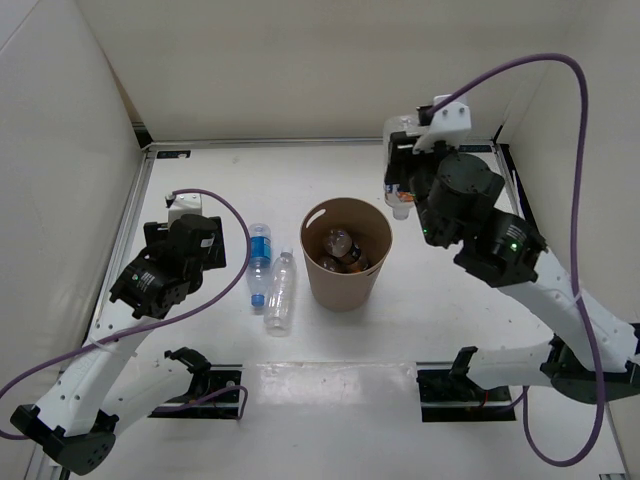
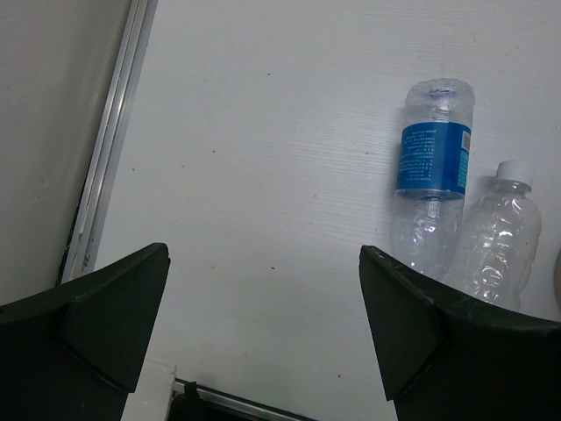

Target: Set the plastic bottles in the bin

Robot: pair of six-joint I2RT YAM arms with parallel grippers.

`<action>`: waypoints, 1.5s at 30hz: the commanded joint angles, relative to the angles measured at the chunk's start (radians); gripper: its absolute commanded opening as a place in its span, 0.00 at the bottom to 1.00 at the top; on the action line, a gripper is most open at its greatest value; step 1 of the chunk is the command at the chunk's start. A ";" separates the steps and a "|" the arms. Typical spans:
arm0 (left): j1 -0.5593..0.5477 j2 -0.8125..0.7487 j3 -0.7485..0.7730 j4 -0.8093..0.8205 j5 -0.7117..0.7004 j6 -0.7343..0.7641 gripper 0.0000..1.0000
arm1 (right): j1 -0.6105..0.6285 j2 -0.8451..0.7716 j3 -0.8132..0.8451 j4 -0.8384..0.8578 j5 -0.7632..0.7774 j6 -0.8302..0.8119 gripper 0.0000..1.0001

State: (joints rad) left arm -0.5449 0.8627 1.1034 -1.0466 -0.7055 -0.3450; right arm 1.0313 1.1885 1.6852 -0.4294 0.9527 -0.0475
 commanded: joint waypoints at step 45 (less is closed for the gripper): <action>0.005 0.002 0.003 0.005 0.001 0.001 1.00 | 0.106 -0.162 -0.585 0.244 0.167 0.454 0.61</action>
State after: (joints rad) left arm -0.5449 0.8688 1.1034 -1.0462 -0.7059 -0.3450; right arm 1.0527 1.0916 1.1099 -0.2131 0.8310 0.3408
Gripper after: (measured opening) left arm 1.000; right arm 0.600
